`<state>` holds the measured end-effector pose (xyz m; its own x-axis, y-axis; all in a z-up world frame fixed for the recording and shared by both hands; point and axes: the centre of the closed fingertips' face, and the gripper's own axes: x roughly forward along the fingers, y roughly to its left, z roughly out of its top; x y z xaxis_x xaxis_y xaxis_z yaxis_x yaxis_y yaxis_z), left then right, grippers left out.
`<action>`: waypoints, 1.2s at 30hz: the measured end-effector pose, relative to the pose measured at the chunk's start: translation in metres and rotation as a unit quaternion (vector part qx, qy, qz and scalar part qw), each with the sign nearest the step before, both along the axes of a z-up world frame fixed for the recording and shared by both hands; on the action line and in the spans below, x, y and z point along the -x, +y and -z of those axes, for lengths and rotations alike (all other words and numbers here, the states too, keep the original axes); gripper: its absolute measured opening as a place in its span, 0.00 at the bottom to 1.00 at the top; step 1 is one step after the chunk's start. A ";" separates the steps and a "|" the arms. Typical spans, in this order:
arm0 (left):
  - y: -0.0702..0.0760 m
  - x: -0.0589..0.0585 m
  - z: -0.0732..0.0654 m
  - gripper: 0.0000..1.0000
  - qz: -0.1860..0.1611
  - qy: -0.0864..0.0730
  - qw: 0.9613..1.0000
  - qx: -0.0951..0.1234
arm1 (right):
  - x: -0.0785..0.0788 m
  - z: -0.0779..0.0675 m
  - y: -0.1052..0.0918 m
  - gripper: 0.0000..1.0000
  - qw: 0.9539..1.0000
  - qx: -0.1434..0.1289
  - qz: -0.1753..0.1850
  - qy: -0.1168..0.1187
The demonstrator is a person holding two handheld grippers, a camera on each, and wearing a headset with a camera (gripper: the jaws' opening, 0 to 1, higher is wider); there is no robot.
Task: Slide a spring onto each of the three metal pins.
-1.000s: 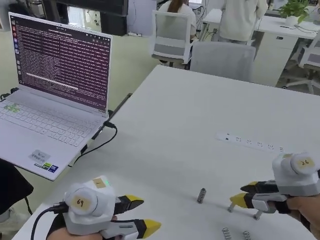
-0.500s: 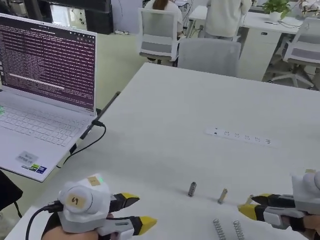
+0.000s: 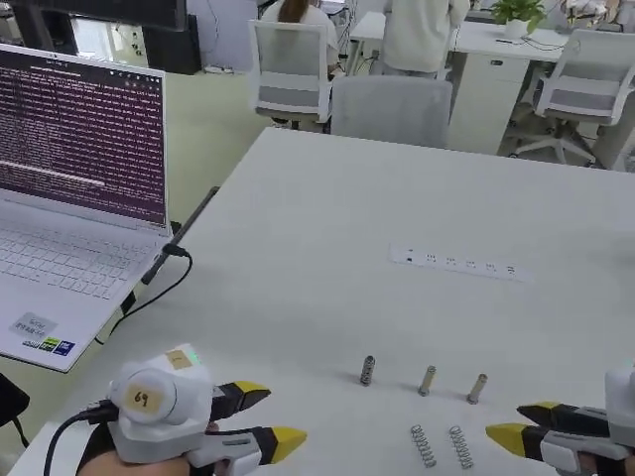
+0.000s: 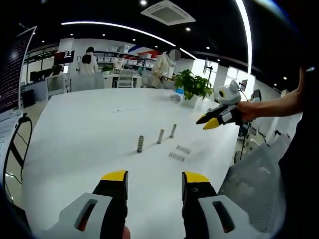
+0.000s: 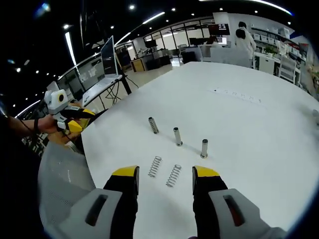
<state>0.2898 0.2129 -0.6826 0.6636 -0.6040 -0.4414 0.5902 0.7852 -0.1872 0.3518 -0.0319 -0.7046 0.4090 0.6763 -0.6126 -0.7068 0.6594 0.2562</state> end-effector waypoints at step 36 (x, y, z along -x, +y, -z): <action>-0.049 -0.022 -0.002 0.45 0.092 -0.003 0.995 -0.030 | 0.053 0.001 -0.018 0.57 0.999 -0.030 0.029 0.007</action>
